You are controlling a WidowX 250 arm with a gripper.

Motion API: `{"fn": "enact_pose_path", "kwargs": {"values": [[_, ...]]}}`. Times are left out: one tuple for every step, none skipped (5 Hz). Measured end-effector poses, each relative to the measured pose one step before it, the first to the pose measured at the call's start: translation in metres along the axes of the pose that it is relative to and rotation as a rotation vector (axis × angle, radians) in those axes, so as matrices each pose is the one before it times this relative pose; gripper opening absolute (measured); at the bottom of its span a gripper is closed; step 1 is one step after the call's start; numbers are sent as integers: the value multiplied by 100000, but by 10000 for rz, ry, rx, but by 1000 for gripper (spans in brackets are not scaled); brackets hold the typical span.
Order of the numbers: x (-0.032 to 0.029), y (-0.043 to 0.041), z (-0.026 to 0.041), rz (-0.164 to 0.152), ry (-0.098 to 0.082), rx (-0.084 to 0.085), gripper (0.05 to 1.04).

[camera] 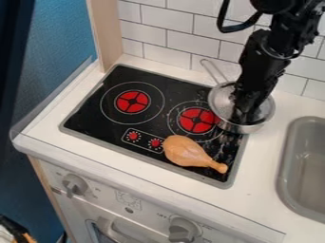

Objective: Open the pan lid

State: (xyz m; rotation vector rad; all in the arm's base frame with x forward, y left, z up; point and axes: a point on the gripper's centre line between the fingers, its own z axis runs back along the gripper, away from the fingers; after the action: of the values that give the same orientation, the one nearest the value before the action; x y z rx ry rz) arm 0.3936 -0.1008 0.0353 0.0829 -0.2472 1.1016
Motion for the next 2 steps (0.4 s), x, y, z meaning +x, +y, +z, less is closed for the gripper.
{"fn": "enact_pose_path", "kwargs": {"values": [[-47, 169, 42, 89, 20, -17, 269], [-12, 84, 82, 8, 13, 0, 268]]}}
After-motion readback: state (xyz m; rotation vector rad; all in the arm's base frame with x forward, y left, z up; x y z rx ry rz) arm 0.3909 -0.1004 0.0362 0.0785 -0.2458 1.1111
